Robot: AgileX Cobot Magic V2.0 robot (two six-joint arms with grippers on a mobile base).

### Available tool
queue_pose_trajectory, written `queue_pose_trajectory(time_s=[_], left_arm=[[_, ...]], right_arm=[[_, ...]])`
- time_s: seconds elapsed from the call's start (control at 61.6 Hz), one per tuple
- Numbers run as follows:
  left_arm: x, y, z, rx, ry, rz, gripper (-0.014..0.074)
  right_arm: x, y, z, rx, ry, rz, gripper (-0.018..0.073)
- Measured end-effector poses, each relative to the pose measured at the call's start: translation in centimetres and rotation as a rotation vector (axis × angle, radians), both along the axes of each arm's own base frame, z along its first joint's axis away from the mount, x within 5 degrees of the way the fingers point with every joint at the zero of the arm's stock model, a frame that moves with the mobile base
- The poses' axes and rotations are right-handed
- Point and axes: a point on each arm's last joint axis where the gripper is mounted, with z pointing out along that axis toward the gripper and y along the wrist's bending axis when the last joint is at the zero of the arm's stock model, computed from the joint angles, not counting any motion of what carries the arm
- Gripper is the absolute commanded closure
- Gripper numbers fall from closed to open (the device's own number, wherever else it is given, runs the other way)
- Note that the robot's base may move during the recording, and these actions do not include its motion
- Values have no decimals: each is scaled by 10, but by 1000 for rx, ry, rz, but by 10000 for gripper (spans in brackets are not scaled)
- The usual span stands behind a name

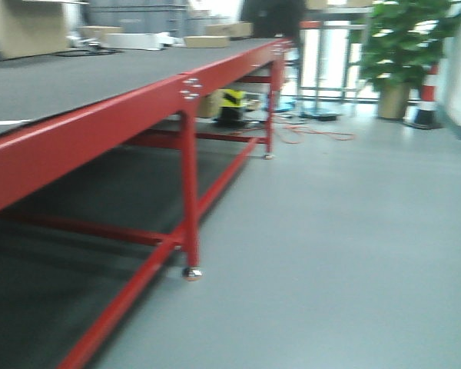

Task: Place cylindrical capacitor in blue bin on shelf
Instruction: 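Turn the base away from the table toward the bin shelf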

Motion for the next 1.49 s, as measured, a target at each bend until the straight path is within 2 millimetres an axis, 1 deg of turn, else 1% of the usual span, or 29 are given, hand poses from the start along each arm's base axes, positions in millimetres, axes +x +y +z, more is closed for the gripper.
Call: queue_pose_trajectory(time_s=[1.494], left_arm=[[-2,0,1,-1,-7,0,707]], right_arm=[[-3,0,1,2,-10,0,722]])
